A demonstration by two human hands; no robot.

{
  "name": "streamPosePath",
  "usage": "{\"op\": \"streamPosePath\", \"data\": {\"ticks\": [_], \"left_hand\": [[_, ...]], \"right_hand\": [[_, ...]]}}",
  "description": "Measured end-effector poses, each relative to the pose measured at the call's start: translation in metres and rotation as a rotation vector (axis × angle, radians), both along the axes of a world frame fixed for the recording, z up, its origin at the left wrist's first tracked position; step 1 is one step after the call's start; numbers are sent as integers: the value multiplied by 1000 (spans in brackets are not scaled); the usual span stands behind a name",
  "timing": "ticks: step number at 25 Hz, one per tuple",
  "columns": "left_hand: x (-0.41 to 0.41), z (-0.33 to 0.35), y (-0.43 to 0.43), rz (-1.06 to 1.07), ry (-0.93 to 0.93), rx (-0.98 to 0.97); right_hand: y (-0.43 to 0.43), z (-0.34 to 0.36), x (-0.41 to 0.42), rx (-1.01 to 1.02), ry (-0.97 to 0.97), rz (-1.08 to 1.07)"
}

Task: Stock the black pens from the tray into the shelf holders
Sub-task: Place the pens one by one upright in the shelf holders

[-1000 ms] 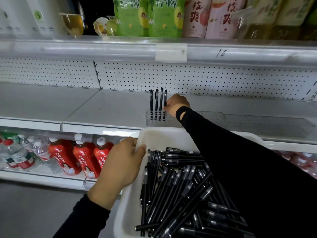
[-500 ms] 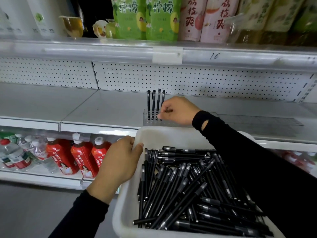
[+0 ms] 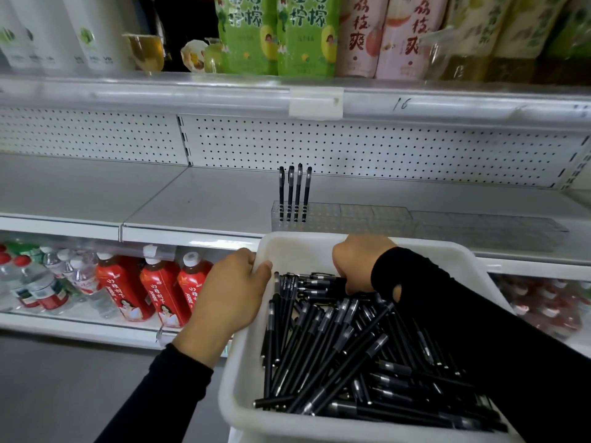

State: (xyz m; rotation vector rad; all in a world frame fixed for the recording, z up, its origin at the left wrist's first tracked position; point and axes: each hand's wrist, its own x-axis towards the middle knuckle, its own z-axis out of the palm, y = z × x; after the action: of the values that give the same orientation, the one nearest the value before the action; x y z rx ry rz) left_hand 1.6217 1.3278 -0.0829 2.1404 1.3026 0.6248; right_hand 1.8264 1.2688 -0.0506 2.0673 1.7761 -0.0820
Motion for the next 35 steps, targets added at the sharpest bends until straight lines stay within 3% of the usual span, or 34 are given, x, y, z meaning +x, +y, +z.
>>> {"op": "streamPosePath", "data": {"ticks": [4,8,12,15,18,24,28,35], "left_hand": [[1,-1,1,-10,-2,12],[0,0,1,-3,-1,18],[0,0,0,-6,-7,22],[1,-2,1,-9,5,28],[2,-3,2,-6,13,33],[3,-3,2,0,9,33],[2,-3,1,-3,-22,36],[3,-1,0,3,-42,35]], "right_hand": [[-1,-5,-2,-15,-38,24],[0,-3,0,-7,47,46],[3,12,7,67,252,59],[5,32,16,122,546,29],[14,54,30,362,793,-39],[56,47,61,772,929,-228],[92,24,80,967,920,-327],[140,5,80,911,826,-421]]}}
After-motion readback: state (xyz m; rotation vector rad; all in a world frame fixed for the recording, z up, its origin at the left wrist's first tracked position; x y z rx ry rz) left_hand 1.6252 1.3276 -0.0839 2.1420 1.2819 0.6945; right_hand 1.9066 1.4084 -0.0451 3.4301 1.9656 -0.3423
